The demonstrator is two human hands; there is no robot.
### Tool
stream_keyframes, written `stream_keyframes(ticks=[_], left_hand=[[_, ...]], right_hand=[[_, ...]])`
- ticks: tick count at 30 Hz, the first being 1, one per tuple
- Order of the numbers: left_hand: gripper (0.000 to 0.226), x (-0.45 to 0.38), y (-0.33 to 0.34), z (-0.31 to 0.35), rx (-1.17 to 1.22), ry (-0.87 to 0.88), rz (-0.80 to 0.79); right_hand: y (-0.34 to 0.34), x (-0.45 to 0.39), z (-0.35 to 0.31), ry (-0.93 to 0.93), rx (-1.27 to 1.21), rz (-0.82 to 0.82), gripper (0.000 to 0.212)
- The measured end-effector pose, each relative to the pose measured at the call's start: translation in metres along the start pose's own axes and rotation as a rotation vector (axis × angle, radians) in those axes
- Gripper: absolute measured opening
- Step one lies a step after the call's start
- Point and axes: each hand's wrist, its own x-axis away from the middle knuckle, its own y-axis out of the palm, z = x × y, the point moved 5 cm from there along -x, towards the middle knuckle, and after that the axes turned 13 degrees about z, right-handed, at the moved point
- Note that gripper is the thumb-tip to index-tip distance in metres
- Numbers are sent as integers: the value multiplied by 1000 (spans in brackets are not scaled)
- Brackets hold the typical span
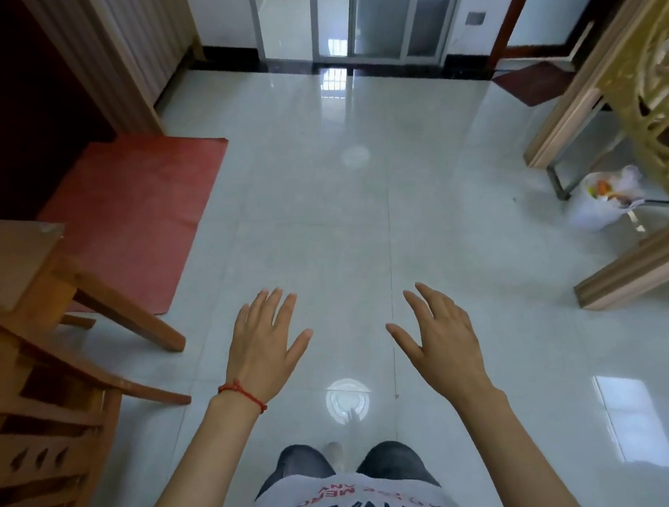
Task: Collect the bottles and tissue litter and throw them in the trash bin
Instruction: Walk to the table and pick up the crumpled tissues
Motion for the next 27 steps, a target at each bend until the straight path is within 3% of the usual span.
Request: stream_keyframes(ticks=[8, 16, 19, 27], left_hand=[[75, -42, 5, -27, -15, -218, 29], [70, -47, -10, -62, -54, -588, 140], [63, -34, -15, -73, -78, -745, 169], [75, 24, -27, -92, -114, -1125, 246]], right_hand=[[38, -95, -27, -218, -49, -81, 68], [74, -175, -86, -588, -129, -204, 70], [87, -188, -117, -728, -184, -243, 68], [113, -183, -203, -1092, -310, -358, 71]])
